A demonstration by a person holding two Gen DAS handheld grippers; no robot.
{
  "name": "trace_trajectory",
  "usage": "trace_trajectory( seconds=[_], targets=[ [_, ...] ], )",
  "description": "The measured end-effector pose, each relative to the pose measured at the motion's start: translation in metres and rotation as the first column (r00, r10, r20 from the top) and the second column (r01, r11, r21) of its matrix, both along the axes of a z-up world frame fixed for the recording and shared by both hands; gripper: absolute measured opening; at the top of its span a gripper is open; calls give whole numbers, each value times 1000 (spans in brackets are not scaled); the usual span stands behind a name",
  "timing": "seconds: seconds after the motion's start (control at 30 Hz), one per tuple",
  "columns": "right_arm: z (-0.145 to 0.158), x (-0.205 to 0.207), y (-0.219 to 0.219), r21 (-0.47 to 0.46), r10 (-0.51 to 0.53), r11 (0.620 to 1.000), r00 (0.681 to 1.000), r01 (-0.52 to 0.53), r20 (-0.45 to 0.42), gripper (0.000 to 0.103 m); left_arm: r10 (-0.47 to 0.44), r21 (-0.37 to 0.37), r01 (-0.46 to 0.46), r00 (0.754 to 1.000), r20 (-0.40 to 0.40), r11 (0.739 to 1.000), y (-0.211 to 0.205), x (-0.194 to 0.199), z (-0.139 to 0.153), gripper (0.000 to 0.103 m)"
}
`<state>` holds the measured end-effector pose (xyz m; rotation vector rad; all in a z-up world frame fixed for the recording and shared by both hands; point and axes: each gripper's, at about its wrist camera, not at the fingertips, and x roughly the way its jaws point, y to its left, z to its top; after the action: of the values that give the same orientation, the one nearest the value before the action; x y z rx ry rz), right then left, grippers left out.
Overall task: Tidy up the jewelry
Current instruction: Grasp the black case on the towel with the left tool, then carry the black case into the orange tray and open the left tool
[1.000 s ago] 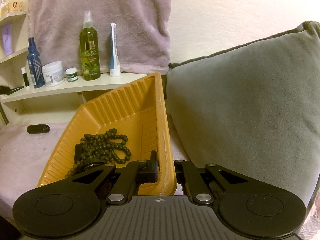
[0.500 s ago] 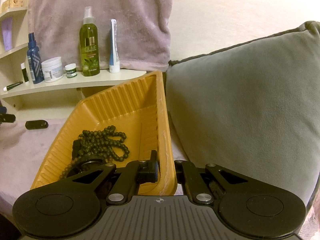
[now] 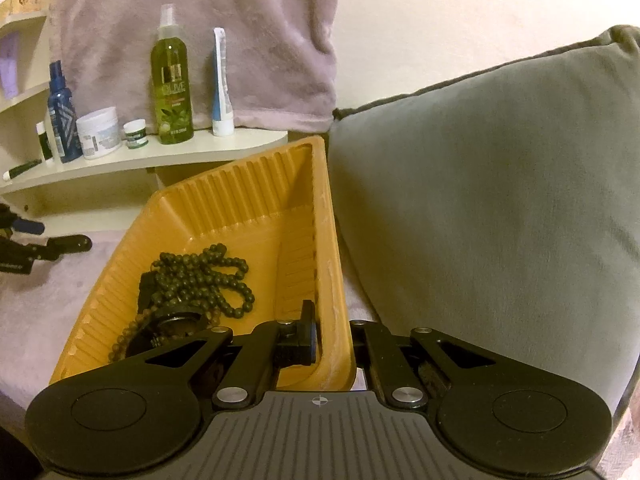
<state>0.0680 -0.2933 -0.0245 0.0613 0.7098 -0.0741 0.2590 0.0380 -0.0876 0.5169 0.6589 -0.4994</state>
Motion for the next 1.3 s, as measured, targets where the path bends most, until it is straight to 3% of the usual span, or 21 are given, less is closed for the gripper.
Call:
trace_trajectory(
  seconds=[0.13,0.23,0.67,1.03,1.3],
  targets=[
    [-1,1,0,-4,-6,1000,1000,6,-9,5,-44,-13,44,998,-41,999,-1,13,-5,48],
    [-1,2,0,-6,-8,1000,1000,8,-11,5,-58,-25,56,996,-73,998,-3,18,-6,38],
    [3,-1,1,-1,0,1000,1000,0,7,4,20,-61,-31,986,-164,998,-9,-24,4,20],
    [4,-7,1,3,5,1000,1000,-5,20,4,20,-35,-25,991,-134,999,-20,-32,-2,20],
    [6,-8,3,6,6,1000,1000,-6,29,4,110,-69,-120,985,-136,990,-18,-43,5,19]
  ],
)
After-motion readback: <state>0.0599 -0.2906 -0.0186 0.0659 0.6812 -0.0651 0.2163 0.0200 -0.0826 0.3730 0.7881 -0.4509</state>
